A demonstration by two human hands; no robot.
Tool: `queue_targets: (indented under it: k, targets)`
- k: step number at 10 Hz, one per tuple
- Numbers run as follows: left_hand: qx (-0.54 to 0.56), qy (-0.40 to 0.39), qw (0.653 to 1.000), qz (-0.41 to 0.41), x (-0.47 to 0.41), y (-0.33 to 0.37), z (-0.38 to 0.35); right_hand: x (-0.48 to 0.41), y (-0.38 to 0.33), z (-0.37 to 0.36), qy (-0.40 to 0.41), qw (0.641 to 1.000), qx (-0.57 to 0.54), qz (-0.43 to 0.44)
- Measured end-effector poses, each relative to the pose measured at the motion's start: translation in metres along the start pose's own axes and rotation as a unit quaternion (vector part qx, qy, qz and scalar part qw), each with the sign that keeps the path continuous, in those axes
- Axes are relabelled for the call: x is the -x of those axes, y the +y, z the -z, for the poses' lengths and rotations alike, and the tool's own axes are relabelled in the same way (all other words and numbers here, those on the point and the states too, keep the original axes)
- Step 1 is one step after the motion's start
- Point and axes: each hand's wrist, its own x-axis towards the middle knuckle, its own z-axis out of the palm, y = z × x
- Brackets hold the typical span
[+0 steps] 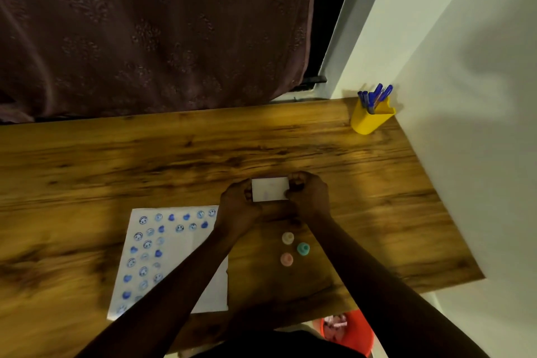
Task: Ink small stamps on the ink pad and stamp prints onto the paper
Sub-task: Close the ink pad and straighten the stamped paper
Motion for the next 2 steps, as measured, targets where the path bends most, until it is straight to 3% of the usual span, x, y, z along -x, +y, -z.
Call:
queue_targets:
  k: [2]
  targets:
    - [-0.014,-0.003,1.000,-0.003,-0.0047,-0.0043,0.0074,0.0011,-0.0022,-0.0020,0.008,1.000,0.001,-0.008]
